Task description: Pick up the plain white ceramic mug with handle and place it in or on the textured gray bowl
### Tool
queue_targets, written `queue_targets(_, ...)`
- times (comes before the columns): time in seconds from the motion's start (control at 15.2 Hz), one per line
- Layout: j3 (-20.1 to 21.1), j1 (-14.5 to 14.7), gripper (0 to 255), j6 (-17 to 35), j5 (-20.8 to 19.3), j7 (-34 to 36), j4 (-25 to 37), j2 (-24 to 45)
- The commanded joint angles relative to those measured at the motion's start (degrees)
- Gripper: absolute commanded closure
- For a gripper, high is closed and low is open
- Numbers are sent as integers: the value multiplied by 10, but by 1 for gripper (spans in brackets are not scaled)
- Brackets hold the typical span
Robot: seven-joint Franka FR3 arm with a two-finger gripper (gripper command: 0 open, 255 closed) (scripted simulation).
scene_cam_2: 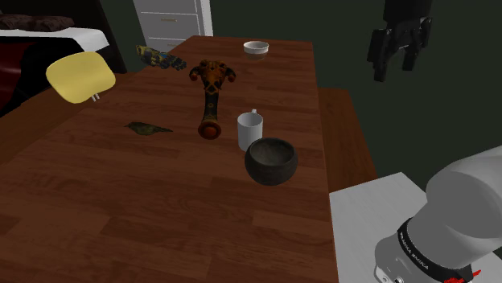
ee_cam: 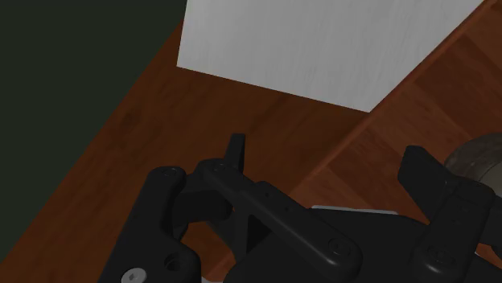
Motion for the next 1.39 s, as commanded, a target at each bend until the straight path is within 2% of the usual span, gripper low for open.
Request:
queue_targets(0.0, 0, 0, 0, 0, 0, 0, 0, 0)
queue_targets(0.73, 85, 55, 0, 188, 73, 70, -34, 102)
queue_targets(1.32, 158, 85, 0, 335, 91, 128, -2, 235)
